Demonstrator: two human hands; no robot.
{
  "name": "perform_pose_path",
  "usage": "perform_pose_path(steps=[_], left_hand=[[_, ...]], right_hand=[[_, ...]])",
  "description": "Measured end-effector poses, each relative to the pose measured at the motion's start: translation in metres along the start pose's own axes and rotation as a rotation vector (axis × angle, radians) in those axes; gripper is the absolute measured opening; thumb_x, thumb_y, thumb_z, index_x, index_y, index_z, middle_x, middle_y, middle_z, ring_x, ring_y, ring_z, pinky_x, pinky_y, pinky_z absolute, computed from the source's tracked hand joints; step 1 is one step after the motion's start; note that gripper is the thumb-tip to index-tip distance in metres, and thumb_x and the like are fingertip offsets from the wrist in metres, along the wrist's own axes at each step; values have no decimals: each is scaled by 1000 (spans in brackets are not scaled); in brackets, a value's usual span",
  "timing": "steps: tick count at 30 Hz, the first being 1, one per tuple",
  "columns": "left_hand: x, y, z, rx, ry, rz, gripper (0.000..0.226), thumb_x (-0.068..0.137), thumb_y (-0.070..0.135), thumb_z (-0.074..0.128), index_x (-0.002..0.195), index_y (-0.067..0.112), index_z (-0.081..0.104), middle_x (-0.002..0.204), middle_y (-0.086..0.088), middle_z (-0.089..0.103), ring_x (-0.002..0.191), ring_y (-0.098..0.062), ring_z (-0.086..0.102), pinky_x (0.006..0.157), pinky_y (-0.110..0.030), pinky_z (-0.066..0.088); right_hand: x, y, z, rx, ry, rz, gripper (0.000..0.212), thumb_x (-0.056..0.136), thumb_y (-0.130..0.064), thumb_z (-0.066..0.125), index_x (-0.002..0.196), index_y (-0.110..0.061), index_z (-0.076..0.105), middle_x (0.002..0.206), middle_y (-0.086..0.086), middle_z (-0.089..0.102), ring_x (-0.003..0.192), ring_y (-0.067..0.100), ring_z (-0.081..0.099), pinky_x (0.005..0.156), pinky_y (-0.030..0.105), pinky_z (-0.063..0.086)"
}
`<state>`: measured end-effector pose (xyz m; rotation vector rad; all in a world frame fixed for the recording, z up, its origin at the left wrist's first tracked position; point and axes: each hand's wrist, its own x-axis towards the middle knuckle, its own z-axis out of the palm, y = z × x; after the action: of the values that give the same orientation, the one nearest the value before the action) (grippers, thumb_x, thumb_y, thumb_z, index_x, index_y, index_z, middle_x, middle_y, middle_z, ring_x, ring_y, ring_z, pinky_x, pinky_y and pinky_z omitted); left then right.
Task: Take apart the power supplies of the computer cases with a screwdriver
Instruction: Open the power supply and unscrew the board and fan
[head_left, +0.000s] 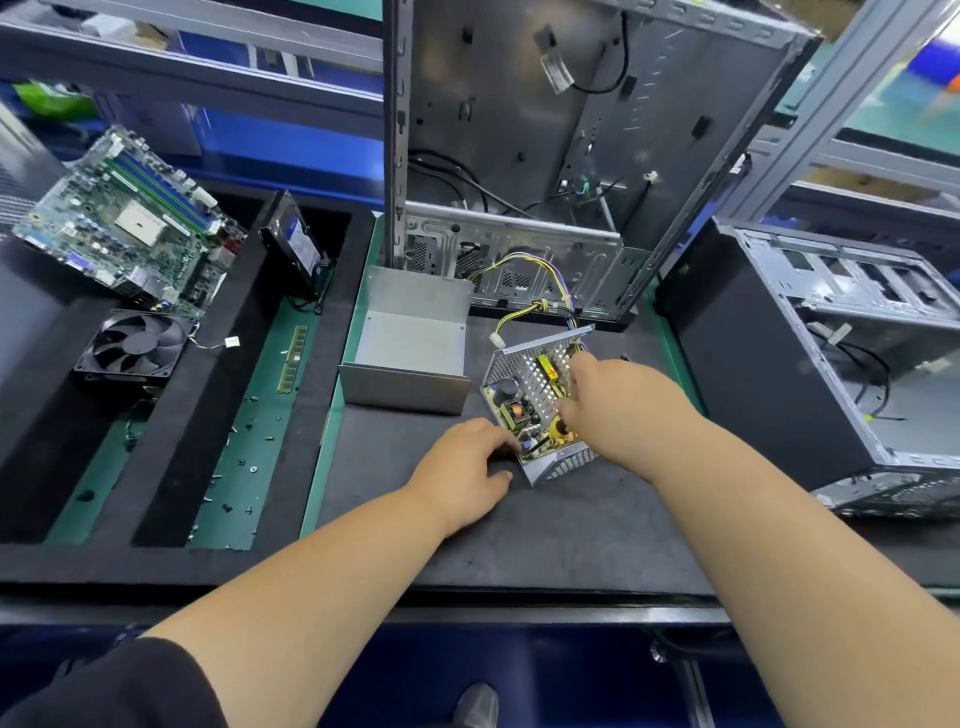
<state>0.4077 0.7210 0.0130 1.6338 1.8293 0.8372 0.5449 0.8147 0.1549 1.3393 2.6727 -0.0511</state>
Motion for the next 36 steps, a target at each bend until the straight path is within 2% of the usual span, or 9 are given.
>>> perform_pose_path(steps=[5, 8, 12, 17, 20, 23, 27, 32, 36], left_hand=[[-1, -4, 6, -57, 70, 28, 35, 79, 18, 73, 112, 27, 69, 103, 9, 60, 104, -14, 55, 96, -33, 45], [-1, -2, 7, -75, 89, 32, 33, 77, 17, 73, 109, 27, 69, 99, 10, 60, 100, -12, 56, 94, -32, 46], [0, -1, 7, -93, 88, 31, 32, 77, 14, 73, 107, 25, 70, 99, 7, 62, 97, -12, 57, 92, -32, 47], [0, 0, 8, -86, 89, 14, 31, 77, 14, 73, 106, 25, 71, 97, 8, 62, 96, -11, 57, 91, -30, 47], [0, 0, 8, -87, 92, 7, 30, 77, 15, 73, 105, 26, 70, 97, 8, 62, 96, -10, 57, 90, -29, 47], [1, 0, 8, -87, 90, 9, 29, 78, 15, 74, 105, 26, 70, 97, 8, 62, 96, -9, 57, 90, -28, 47], [1, 0, 8, -91, 92, 6, 30, 77, 14, 73, 103, 26, 70, 94, 9, 61, 94, -10, 57, 89, -29, 48], [2, 0, 9, -92, 97, 11, 30, 76, 13, 73, 101, 28, 70, 93, 10, 61, 93, -9, 57, 88, -29, 48], [2, -2, 9, -101, 94, 6, 30, 77, 13, 73, 101, 30, 69, 94, 10, 61, 94, -9, 57, 88, -29, 48]], right_hand=[[-2, 9, 2, 323, 25, -7, 27, 86, -32, 72, 74, -26, 48, 74, -8, 59, 70, 10, 48, 57, 30, 34], [-4, 12, 7, 388, 33, -44, 24, 86, -28, 73, 75, -29, 52, 75, -9, 57, 70, 11, 49, 55, 27, 34], [-5, 12, 9, 349, 56, -119, 10, 92, -21, 66, 93, -22, 55, 84, -10, 48, 84, 18, 48, 62, 32, 24], [-6, 10, 8, 44, 138, -118, 36, 100, -52, 44, 95, -17, 42, 80, 0, 53, 77, 29, 49, 58, 35, 31], [-2, 8, 8, 127, 83, -127, 27, 101, -41, 51, 96, -16, 41, 85, 4, 60, 76, 28, 47, 61, 35, 29], [-4, 11, 7, 301, 76, -129, 20, 93, -28, 63, 92, -20, 45, 73, -9, 49, 75, 22, 45, 54, 32, 26], [-5, 13, 8, 353, 77, -134, 14, 87, -21, 62, 90, -22, 48, 72, -10, 49, 77, 20, 48, 54, 27, 30], [-4, 9, 8, 206, 106, -121, 31, 96, -46, 55, 92, -17, 48, 76, -3, 55, 75, 25, 50, 58, 35, 29], [-2, 11, 7, 286, 38, -99, 25, 98, -39, 58, 92, -17, 48, 74, -3, 55, 73, 23, 49, 56, 35, 27]])
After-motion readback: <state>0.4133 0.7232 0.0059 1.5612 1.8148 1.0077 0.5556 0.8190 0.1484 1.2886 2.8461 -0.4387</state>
